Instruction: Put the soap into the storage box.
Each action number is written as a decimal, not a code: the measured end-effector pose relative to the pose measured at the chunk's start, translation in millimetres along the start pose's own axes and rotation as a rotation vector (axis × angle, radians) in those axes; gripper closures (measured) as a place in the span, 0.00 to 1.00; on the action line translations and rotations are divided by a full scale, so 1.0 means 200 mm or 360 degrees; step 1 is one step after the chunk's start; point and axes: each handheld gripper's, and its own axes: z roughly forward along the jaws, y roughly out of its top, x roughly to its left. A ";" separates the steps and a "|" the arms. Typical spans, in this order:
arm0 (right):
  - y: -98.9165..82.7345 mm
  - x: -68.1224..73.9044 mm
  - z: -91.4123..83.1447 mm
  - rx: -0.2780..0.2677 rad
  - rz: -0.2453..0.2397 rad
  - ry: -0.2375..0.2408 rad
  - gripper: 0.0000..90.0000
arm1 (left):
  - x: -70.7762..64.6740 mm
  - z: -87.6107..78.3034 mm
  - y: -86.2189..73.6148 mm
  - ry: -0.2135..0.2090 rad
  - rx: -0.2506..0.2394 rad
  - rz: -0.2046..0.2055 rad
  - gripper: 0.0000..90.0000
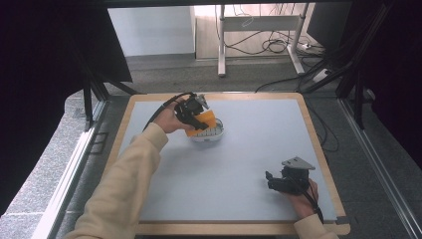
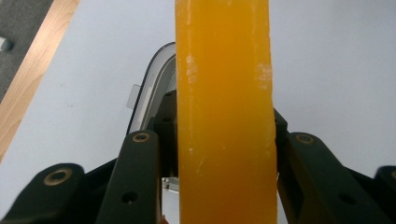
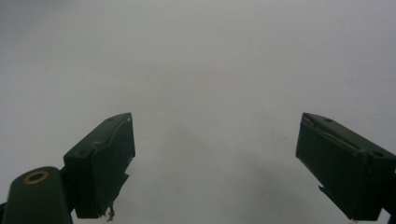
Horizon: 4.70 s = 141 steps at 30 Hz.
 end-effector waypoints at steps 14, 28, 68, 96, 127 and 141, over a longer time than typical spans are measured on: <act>0.00 -0.01 0.00 -0.0004 0.0011 0.0003 0.13 | 0.06 0.09 0.06 -0.0048 0.0021 0.0070 0.69; -0.01 -0.01 0.00 -0.0005 0.0013 -0.0001 0.13 | 0.10 0.18 0.07 -0.0084 0.0055 0.0115 0.69; -0.01 -0.01 -0.01 -0.0004 0.0003 0.0002 0.13 | 0.13 0.22 0.07 0.0032 -0.0005 0.0057 0.50; -0.01 0.00 0.00 0.0000 -0.0006 -0.0004 0.13 | -0.07 -0.19 -0.17 0.0119 -0.0285 -0.0289 0.32; -0.01 0.01 0.00 0.0006 -0.0034 -0.0038 0.13 | -0.48 -0.29 -0.81 0.0250 -0.0430 -0.0670 0.30; 0.00 0.00 -0.01 -0.0042 -0.0022 -0.0013 0.14 | -0.48 -0.28 -0.85 0.0233 -0.0413 -0.0705 0.29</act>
